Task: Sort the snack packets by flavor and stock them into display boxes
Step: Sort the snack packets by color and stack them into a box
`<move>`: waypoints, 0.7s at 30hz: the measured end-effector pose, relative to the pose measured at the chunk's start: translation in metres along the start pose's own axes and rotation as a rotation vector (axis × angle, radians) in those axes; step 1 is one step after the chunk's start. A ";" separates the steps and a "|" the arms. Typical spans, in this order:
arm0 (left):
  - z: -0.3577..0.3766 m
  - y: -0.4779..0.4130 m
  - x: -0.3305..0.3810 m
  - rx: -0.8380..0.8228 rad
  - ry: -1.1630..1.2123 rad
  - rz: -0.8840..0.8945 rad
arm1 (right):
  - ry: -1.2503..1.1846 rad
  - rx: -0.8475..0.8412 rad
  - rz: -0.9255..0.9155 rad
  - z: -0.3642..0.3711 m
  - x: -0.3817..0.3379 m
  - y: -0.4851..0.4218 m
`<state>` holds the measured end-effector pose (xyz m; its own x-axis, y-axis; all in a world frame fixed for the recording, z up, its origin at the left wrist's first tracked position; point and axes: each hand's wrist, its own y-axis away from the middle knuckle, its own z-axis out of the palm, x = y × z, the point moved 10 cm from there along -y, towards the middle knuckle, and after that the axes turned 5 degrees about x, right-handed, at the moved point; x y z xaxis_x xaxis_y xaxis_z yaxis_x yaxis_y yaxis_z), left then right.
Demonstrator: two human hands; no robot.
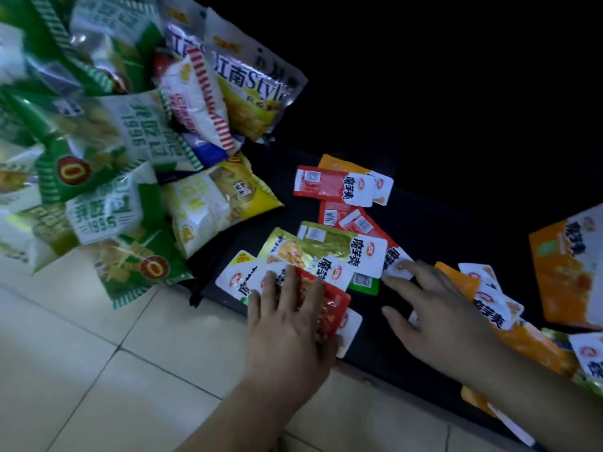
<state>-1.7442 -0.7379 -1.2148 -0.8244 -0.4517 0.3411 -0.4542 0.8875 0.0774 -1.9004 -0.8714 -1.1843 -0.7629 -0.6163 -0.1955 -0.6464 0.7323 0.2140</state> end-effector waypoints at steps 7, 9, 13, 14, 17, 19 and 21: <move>-0.034 -0.013 -0.039 0.200 0.202 -0.029 | -0.152 -0.159 0.110 0.018 -0.026 -0.020; -0.027 -0.018 -0.047 0.151 0.120 -0.041 | -0.127 -0.129 0.121 0.017 -0.023 -0.022; -0.019 -0.026 -0.033 0.118 0.105 0.001 | -0.132 -0.087 0.096 0.006 -0.014 -0.027; -0.021 -0.027 -0.028 0.134 0.117 0.019 | -0.140 -0.084 0.094 0.005 -0.013 -0.026; -0.029 -0.030 -0.017 0.159 0.188 0.036 | -0.146 -0.096 0.098 0.006 -0.014 -0.024; -0.033 -0.033 -0.023 0.165 0.330 -0.051 | -0.190 -0.107 0.112 0.006 -0.014 -0.024; -0.039 -0.035 -0.031 0.205 0.473 -0.138 | -0.282 -0.089 0.148 0.003 -0.012 -0.025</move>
<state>-1.6895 -0.7514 -1.1912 -0.5319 -0.4301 0.7295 -0.6432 0.7655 -0.0176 -1.8744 -0.8814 -1.1904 -0.8233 -0.3919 -0.4107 -0.5371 0.7718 0.3403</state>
